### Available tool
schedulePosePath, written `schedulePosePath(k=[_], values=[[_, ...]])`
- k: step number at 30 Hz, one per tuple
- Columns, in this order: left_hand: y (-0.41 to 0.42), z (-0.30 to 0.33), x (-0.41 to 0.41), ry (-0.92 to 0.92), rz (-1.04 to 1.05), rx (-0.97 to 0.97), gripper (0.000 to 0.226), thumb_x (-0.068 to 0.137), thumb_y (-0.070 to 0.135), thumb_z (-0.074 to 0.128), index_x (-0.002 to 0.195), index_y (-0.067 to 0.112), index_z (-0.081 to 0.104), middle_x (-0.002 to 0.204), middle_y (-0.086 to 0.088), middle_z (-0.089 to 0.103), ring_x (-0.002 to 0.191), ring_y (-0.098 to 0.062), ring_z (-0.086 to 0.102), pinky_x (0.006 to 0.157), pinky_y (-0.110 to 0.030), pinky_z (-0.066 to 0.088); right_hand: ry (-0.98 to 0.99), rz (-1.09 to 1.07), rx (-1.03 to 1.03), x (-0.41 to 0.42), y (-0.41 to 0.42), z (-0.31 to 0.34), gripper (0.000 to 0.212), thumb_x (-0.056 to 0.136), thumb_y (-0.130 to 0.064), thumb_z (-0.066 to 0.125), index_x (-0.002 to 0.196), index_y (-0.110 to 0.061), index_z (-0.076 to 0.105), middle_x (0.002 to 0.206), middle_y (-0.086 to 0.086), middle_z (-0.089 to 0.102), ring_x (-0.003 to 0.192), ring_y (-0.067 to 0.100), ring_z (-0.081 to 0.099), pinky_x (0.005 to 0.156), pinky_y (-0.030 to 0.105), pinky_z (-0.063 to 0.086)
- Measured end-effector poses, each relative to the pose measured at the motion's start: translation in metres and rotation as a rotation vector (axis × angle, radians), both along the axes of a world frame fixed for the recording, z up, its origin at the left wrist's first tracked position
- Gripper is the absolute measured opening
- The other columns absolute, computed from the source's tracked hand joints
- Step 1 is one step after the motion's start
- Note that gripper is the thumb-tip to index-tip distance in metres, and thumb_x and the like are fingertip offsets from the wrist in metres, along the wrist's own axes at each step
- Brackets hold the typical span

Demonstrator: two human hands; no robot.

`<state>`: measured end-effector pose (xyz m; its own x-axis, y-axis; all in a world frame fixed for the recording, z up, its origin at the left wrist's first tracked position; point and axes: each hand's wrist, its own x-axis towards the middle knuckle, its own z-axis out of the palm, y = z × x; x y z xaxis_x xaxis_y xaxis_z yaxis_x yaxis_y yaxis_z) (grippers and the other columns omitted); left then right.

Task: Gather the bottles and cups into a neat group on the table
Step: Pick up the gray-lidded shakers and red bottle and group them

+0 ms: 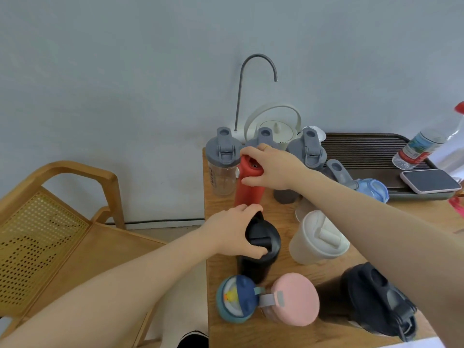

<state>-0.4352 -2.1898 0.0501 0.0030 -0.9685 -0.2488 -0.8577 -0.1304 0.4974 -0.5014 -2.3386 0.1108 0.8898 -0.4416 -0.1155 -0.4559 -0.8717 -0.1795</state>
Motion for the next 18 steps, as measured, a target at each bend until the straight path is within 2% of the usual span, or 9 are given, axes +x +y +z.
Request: schedulePosePath(k=[4,8,10,11,12,13,14,16,18], values=[[0.008,-0.003,0.000,-0.019,-0.024,-0.002,0.091,0.071,0.059,0.064,0.142,0.030,0.015,0.137,0.003,0.041,0.119,-0.021,0.048,0.092,-0.039,0.048,-0.019,0.038,0.052,0.017,0.018,-0.003,0.062,0.081,-0.050,0.057,0.135,-0.031,0.033,0.120,0.007,0.048,0.099,0.027,0.056,0.081,0.040,0.050],[0.014,0.003,0.005,0.113,0.013,0.045,0.092,0.074,0.062,0.059,0.144,0.034,0.006,0.150,0.003,0.032,0.130,-0.019,0.041,0.102,-0.038,0.042,0.004,0.035,0.021,0.021,0.019,-0.003,0.068,0.082,-0.052,0.056,0.140,-0.031,0.027,0.123,0.010,0.047,0.106,0.030,0.054,0.086,0.043,0.050],[0.019,0.006,0.011,0.144,0.085,-0.023,0.070,0.080,0.057,0.053,0.138,0.025,0.030,0.134,0.001,0.049,0.115,-0.016,0.052,0.094,-0.034,0.048,0.048,0.018,0.008,0.014,0.016,-0.004,0.078,0.081,-0.055,0.055,0.145,-0.031,0.019,0.134,0.011,0.042,0.118,0.032,0.048,0.094,0.044,0.046],[0.022,0.006,0.017,0.150,0.151,-0.087,0.052,0.082,0.054,0.052,0.123,0.020,0.046,0.117,0.001,0.056,0.102,-0.015,0.056,0.086,-0.031,0.051,0.048,0.017,0.023,0.008,0.016,-0.003,0.083,0.080,-0.057,0.055,0.147,-0.029,0.013,0.143,0.012,0.037,0.126,0.033,0.041,0.101,0.046,0.041],[0.024,0.004,0.023,0.161,0.237,-0.148,0.038,0.083,0.049,0.053,0.104,0.017,0.053,0.099,0.003,0.057,0.091,-0.015,0.057,0.077,-0.027,0.051,0.011,0.019,0.054,0.001,0.017,0.002,0.087,0.080,-0.056,0.056,0.148,-0.027,0.010,0.149,0.012,0.030,0.133,0.032,0.034,0.107,0.046,0.035],[0.025,0.002,0.031,0.187,0.338,-0.190,0.031,0.083,0.045,0.057,0.091,0.015,0.052,0.087,0.005,0.054,0.084,-0.015,0.054,0.070,-0.023,0.047,-0.068,0.010,0.082,-0.007,0.017,0.009,0.086,0.081,-0.054,0.056,0.148,-0.024,0.012,0.152,0.012,0.027,0.137,0.030,0.030,0.110,0.046,0.031],[0.026,0.000,0.039,0.230,0.436,-0.215,0.030,0.081,0.041,0.062,0.090,0.015,0.050,0.084,0.005,0.050,0.082,-0.016,0.052,0.067,-0.022,0.044,-0.179,-0.006,0.082,-0.016,0.018,0.015,0.080,0.083,-0.051,0.056,0.147,-0.020,0.019,0.149,0.012,0.032,0.136,0.028,0.032,0.109,0.044,0.032],[0.021,-0.003,0.049,0.326,0.583,-0.221,0.051,0.076,0.037,0.070,0.113,0.014,0.045,0.100,0.002,0.051,0.093,-0.016,0.050,0.076,-0.026,0.044,-0.370,-0.040,-0.016,-0.034,0.023,0.024,0.059,0.084,-0.048,0.054,0.132,-0.015,0.043,0.128,0.010,0.052,0.118,0.024,0.049,0.095,0.040,0.044],[0.008,-0.007,0.051,0.425,0.611,-0.223,0.081,0.072,0.034,0.076,0.135,0.013,0.030,0.127,-0.004,0.046,0.113,-0.019,0.048,0.093,-0.033,0.043,-0.310,-0.038,-0.011,-0.047,0.026,0.025,0.042,0.083,-0.046,0.055,0.112,-0.015,0.054,0.105,0.004,0.060,0.093,0.019,0.056,0.081,0.038,0.049]])
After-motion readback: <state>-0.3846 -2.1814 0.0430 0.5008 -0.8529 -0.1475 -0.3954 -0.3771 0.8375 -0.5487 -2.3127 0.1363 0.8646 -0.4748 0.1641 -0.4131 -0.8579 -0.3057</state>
